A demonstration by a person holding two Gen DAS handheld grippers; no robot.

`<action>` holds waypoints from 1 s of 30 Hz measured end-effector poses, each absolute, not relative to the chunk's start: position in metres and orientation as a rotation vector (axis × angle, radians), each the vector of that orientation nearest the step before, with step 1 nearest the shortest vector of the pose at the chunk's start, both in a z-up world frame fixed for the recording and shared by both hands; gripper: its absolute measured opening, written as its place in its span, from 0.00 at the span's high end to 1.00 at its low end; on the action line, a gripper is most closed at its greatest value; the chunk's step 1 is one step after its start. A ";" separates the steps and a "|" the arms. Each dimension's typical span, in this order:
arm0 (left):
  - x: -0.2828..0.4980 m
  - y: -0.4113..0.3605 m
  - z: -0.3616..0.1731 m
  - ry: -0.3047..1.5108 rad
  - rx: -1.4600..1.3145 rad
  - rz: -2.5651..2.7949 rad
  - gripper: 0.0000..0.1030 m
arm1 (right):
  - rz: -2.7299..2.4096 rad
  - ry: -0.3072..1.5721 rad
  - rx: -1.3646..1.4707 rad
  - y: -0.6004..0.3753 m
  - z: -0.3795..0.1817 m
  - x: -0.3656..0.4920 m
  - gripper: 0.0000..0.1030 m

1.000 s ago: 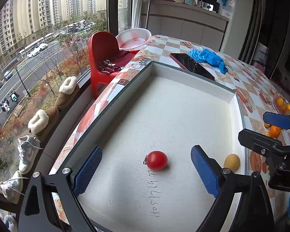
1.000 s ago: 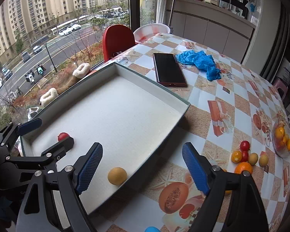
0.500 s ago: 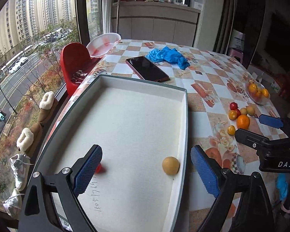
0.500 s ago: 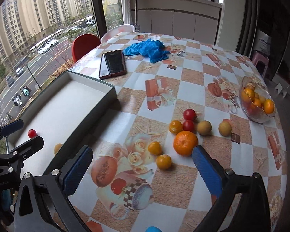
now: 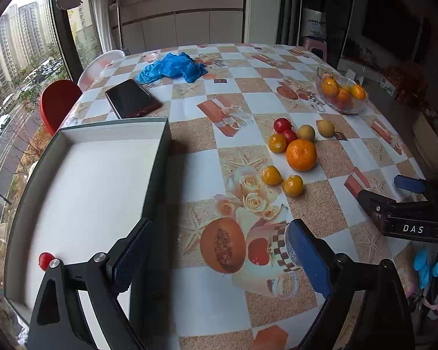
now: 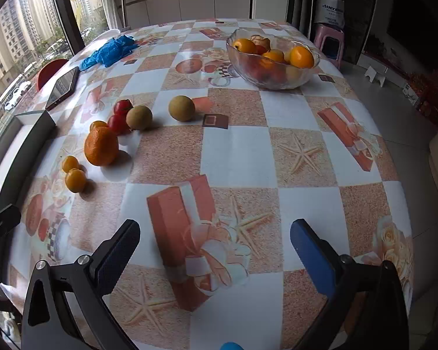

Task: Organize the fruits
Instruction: 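Move both open tools back to the fruit cluster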

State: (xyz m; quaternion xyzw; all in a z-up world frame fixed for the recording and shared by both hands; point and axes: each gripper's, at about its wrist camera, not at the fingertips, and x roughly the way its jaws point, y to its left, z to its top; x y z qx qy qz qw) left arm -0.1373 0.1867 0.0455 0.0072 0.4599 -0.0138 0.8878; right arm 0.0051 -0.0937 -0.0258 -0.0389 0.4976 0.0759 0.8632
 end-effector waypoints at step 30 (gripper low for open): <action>-0.097 0.155 0.025 0.903 0.143 -0.101 0.09 | 0.167 0.932 -0.090 -0.103 -0.037 -0.009 0.00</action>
